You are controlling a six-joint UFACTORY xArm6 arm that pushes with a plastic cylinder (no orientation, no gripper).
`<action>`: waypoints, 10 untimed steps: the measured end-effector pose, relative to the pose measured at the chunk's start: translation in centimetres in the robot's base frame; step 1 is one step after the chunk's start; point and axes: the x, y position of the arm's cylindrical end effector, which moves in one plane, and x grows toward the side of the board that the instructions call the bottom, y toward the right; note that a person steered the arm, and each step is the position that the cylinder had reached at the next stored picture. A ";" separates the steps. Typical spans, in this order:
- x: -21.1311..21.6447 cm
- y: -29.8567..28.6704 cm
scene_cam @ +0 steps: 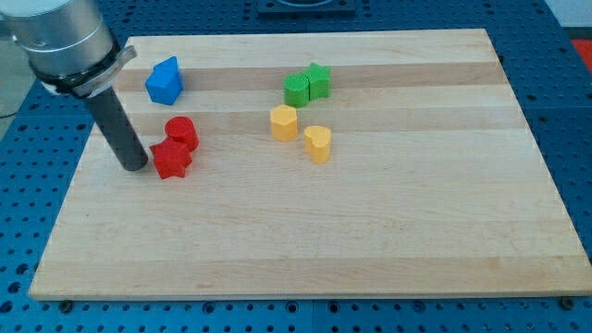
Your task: Slide the red circle closer to the red star
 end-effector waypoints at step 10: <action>-5.3 4.7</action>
